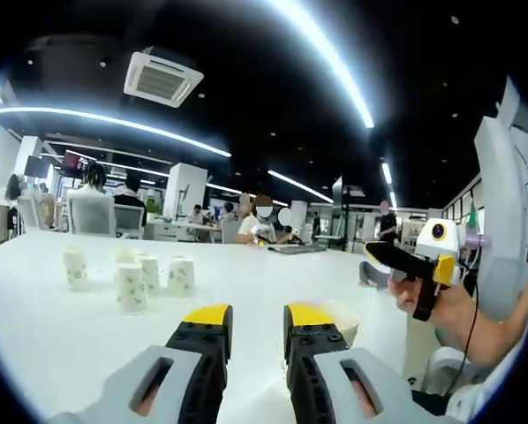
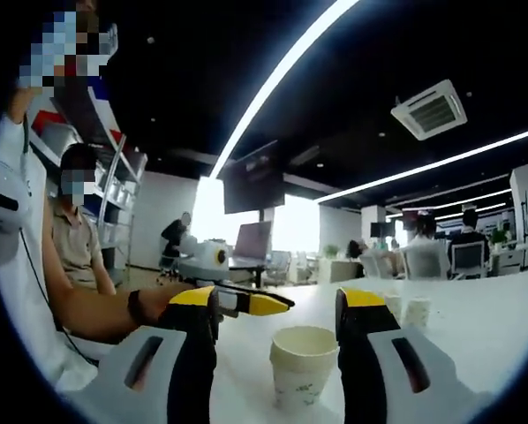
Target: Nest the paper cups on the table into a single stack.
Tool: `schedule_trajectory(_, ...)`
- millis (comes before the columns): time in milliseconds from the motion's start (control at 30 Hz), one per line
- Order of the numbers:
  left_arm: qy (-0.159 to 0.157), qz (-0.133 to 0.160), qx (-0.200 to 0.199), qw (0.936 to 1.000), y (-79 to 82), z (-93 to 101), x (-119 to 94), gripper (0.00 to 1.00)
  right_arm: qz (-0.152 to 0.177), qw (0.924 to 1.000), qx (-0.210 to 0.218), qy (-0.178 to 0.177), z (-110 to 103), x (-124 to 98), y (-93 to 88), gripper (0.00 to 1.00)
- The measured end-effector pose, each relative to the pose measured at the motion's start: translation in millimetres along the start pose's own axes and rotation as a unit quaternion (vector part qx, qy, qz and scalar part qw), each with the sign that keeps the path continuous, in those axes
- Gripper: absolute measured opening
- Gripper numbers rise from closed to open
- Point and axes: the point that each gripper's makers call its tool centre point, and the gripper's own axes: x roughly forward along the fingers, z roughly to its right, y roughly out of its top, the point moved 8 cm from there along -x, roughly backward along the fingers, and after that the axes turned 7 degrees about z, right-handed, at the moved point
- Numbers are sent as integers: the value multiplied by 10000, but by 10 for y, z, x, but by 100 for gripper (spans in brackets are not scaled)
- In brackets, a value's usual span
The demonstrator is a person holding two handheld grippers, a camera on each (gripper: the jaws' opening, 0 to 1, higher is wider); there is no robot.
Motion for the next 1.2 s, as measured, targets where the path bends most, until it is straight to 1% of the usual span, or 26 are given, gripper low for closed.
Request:
schedule_trajectory(167,51,-76,79,9999,4,-47,9,25,58,10000,-15,-25,-62,-56,63,57)
schedule_trajectory(333,119,-76,98,9999,34,-104,11,25,176,9998,-5,-122,-121,-168,139,57)
schedule_trajectory(500,110,-111,139,9998,44,-108,57,25,288,9993,-48,-223,-130,-273,231,57)
schedule_trajectory(600,104,-133,165,9997,42,-121,86,25,282,9993,-93,-240,-136,-318,258,57)
schedule_trajectory(733,190,-190,176,9995,17,-209,117,24,290,9992,-107,-243,-156,-369,274,57)
schedule_trajectory(867,251,-272,191,9991,-12,-260,113,24,444,9987,-60,-247,-178,-419,308,57)
schedule_trajectory(1000,303,-328,202,9988,-45,-318,118,24,515,9983,-12,-254,-168,-438,302,57)
schedule_trajectory(1133,404,-435,235,9980,-110,-441,175,24,561,9981,-10,-262,-170,-467,312,56)
schedule_trajectory(1200,534,-452,284,9971,-130,-530,210,24,579,9979,-23,-276,-169,-494,324,56)
